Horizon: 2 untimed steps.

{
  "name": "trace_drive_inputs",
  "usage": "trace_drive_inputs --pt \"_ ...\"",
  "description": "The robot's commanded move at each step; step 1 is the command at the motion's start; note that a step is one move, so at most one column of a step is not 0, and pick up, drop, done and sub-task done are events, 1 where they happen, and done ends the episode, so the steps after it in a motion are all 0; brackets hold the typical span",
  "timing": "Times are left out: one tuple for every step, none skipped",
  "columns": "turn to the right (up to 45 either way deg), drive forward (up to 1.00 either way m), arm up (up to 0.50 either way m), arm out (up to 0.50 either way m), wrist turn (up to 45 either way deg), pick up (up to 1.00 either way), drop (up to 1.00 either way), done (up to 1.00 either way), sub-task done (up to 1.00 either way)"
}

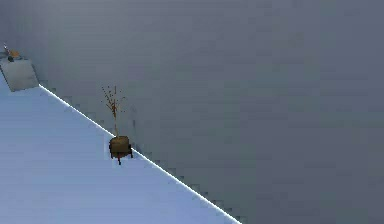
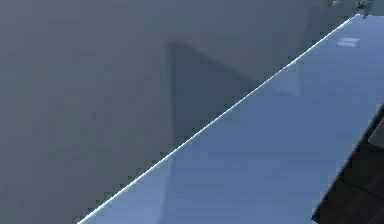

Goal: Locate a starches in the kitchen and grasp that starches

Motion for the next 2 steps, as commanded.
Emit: trace_drive_inputs --pt "0.0 0.35 0.00 0.00 0.0 0.00 0.00 0.00 0.00" --pt "-45.0 0.00 0.00 0.00 0.0 0.00 0.00 0.00 0.00"
